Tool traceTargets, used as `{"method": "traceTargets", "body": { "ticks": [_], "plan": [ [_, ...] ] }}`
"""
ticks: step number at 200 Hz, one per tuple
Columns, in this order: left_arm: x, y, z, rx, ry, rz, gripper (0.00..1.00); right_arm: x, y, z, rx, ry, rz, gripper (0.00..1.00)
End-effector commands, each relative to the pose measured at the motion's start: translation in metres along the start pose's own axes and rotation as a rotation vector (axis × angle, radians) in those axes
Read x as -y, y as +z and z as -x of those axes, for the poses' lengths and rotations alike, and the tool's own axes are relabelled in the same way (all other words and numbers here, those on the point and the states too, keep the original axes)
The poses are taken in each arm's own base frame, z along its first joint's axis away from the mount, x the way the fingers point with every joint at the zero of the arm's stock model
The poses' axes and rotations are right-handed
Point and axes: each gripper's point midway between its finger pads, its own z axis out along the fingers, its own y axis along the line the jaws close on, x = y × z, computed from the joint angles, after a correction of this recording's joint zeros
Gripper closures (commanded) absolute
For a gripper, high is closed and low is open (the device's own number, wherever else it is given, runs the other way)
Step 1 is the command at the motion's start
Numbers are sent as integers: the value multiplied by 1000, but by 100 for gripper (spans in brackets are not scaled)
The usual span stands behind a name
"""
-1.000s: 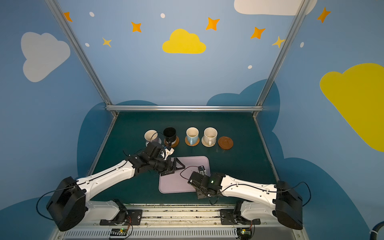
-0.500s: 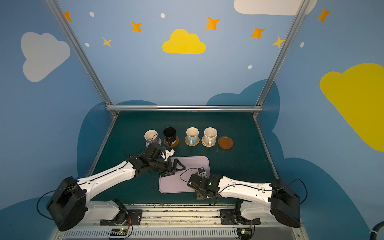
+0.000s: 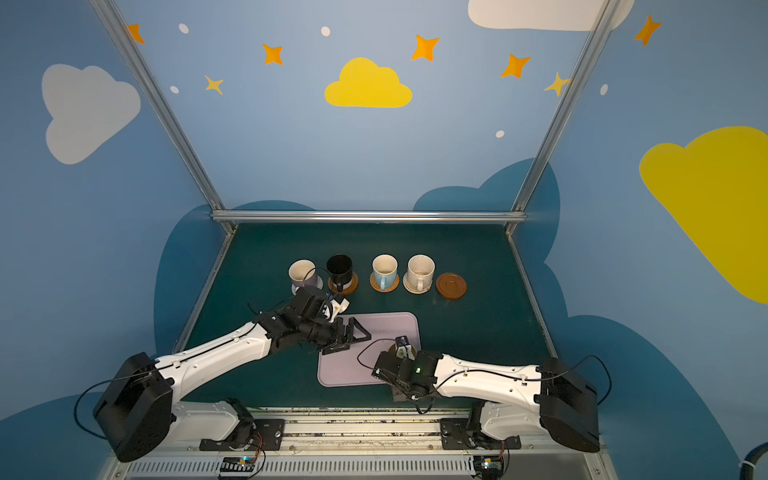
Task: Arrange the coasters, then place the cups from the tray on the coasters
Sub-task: 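Lower the right gripper into the cream drip-glazed mug on the tray and grip it, then lift the cream mug and carry it toward the brown wooden coaster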
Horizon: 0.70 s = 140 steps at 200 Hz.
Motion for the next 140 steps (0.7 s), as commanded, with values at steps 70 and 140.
{"method": "traceTargets", "body": {
  "ticks": [70, 140],
  "plan": [
    [15, 0, 13, 49, 46, -8, 1, 4, -26, 31, 110, -88, -40, 100],
    [32, 0, 25, 119, 82, -25, 1, 5, -37, 58, 189, -69, 38, 100]
  ]
}}
